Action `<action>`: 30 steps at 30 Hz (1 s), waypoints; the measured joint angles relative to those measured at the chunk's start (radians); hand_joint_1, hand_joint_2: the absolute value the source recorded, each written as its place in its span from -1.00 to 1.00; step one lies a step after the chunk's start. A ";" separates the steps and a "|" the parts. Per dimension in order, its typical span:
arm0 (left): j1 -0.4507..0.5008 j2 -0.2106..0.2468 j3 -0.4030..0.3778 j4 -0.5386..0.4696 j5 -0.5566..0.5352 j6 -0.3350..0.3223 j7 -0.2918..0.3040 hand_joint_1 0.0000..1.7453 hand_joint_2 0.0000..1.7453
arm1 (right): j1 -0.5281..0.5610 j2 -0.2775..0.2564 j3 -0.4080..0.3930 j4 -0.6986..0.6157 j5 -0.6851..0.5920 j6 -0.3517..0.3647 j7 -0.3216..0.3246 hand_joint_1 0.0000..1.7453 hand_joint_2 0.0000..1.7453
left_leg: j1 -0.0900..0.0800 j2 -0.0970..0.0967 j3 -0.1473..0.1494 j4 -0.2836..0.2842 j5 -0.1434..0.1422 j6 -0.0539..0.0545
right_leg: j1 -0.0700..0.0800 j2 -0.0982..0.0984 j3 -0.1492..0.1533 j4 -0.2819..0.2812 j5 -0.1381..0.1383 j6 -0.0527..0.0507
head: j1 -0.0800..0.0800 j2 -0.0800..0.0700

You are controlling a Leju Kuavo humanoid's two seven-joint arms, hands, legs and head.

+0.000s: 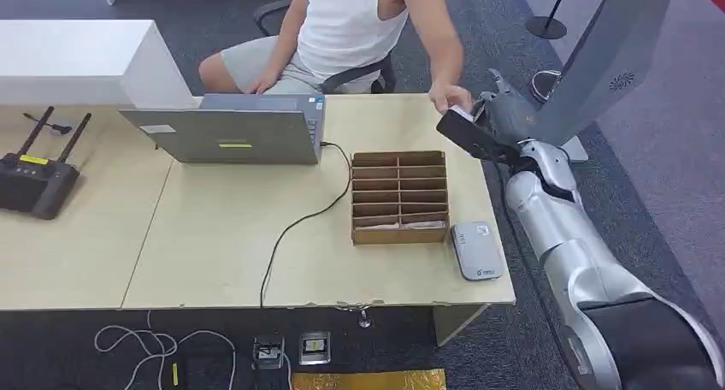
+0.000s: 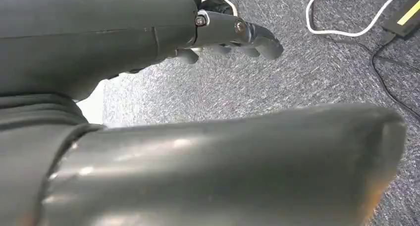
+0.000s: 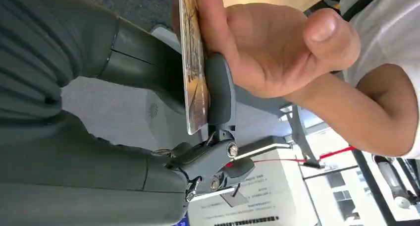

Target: Pass the card to the sensor for recognition and then transmit it.

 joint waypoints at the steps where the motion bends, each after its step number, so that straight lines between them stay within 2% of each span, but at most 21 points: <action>1: 0.000 0.000 0.000 0.000 0.000 0.000 0.000 -1.00 -1.00 | 0.000 0.000 0.000 0.008 -0.004 -0.004 -0.001 1.00 1.00 | 0.000 0.000 0.000 0.000 0.000 0.000 | 0.000 0.000 0.000 0.000 0.000 0.000 | 0.000 0.000; 5: 0.000 0.000 0.000 0.000 -0.001 -0.001 0.000 -1.00 -1.00 | 0.000 0.000 0.000 0.024 -0.009 -0.013 -0.003 1.00 1.00 | 0.000 0.000 0.000 0.000 0.000 0.000 | 0.000 0.001 0.000 0.000 0.000 0.000 | 0.000 0.000; 6: 0.000 0.000 0.000 0.000 -0.001 -0.001 0.000 -1.00 -1.00 | 0.000 0.000 0.000 0.029 -0.010 -0.014 -0.003 0.68 1.00 | 0.000 0.000 0.000 0.000 0.000 0.000 | 0.000 0.001 0.000 0.000 0.000 0.000 | 0.000 0.000; 7: 0.000 0.000 0.000 0.000 -0.001 -0.001 0.000 -1.00 -1.00 | 0.000 0.000 0.000 0.032 -0.010 -0.014 -0.003 -1.00 1.00 | 0.000 0.000 0.000 0.000 0.000 0.000 | 0.000 0.001 0.000 0.000 0.000 0.000 | 0.000 0.000; 10: 0.000 0.000 0.000 0.000 -0.002 -0.001 0.000 -1.00 -1.00 | 0.000 0.000 0.000 0.045 -0.010 -0.026 -0.003 -1.00 1.00 | 0.000 0.000 0.000 0.000 0.000 0.000 | 0.000 0.001 0.000 0.000 0.000 0.000 | 0.000 0.000; 17: 0.000 0.003 0.000 0.000 -0.004 -0.001 0.000 -1.00 -1.00 | -0.023 0.000 0.000 0.064 -0.043 -0.103 -0.027 -1.00 1.00 | 0.000 0.000 0.000 0.000 0.000 0.000 | 0.000 0.001 0.000 0.000 0.000 0.000 | 0.000 0.000; 22: 0.005 0.003 0.000 0.000 0.000 0.002 0.000 -1.00 -1.00 | -0.076 0.001 -0.003 0.050 -0.107 -0.181 -0.085 -1.00 1.00 | 0.000 0.000 0.000 0.000 0.000 0.000 | 0.000 0.001 0.000 0.000 0.000 0.000 | 0.000 0.000; 27: 0.009 0.003 0.000 0.000 0.002 0.003 0.000 -1.00 -1.00 | -0.113 0.001 -0.003 0.015 -0.127 -0.186 -0.089 -1.00 1.00 | 0.000 0.000 0.000 0.000 0.000 0.000 | 0.000 0.001 0.000 0.000 0.000 0.000 | 0.000 0.000; 30: 0.013 0.003 0.000 0.000 0.010 0.011 0.000 -1.00 -1.00 | -0.114 0.001 -0.005 -0.019 -0.186 -0.185 -0.116 -1.00 1.00 | 0.000 0.000 0.000 0.000 0.000 0.000 | 0.000 0.001 0.000 0.000 0.000 0.000 | 0.000 0.000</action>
